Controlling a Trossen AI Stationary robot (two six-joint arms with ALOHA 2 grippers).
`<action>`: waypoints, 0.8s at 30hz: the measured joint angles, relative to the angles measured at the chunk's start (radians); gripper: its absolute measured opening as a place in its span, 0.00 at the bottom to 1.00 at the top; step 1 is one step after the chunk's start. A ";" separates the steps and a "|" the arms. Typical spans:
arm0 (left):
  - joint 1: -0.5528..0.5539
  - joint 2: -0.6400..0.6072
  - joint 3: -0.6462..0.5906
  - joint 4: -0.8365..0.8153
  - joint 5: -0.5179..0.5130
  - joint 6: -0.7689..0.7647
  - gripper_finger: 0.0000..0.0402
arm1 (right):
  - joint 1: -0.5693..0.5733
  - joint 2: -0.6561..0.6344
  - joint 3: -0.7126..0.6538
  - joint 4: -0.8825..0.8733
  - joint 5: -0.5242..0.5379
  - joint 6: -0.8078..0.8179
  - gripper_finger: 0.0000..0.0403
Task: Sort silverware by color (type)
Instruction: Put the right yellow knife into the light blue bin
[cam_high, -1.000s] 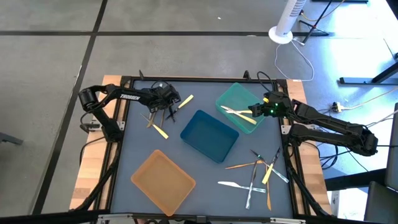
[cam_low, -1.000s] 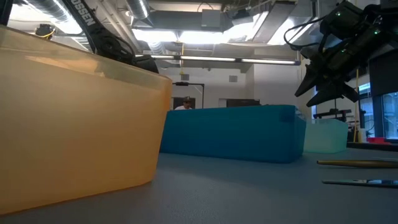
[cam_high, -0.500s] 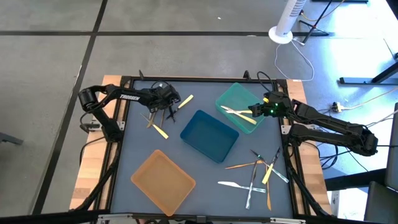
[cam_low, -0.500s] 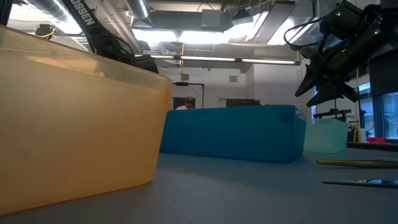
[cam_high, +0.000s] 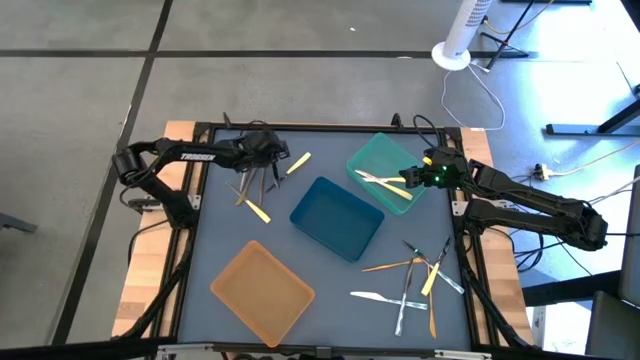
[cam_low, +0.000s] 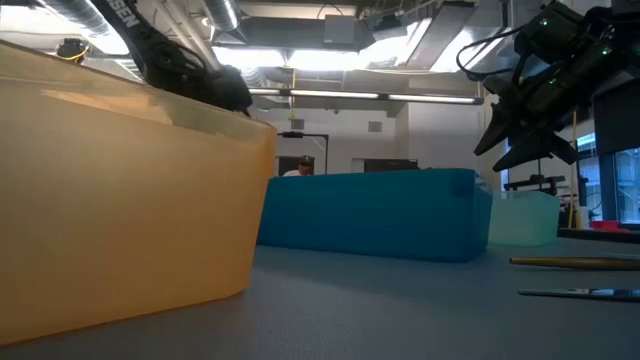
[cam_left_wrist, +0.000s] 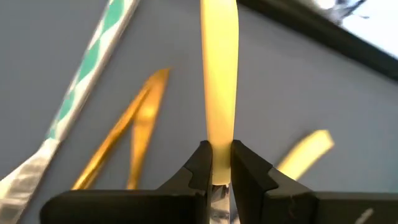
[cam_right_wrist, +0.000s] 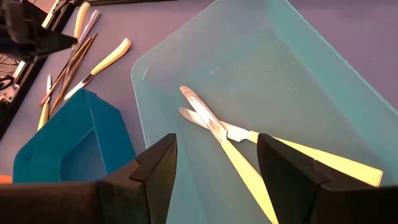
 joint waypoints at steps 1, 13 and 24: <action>0.000 -0.005 0.000 0.022 0.002 0.017 0.08 | 0.000 0.000 0.000 0.000 0.000 0.000 0.52; -0.046 -0.023 0.003 0.488 0.017 0.288 0.08 | 0.000 0.000 0.000 0.001 0.000 0.002 0.52; -0.138 -0.023 0.003 0.743 0.018 0.553 0.08 | 0.000 0.000 0.000 0.118 -0.029 0.004 0.52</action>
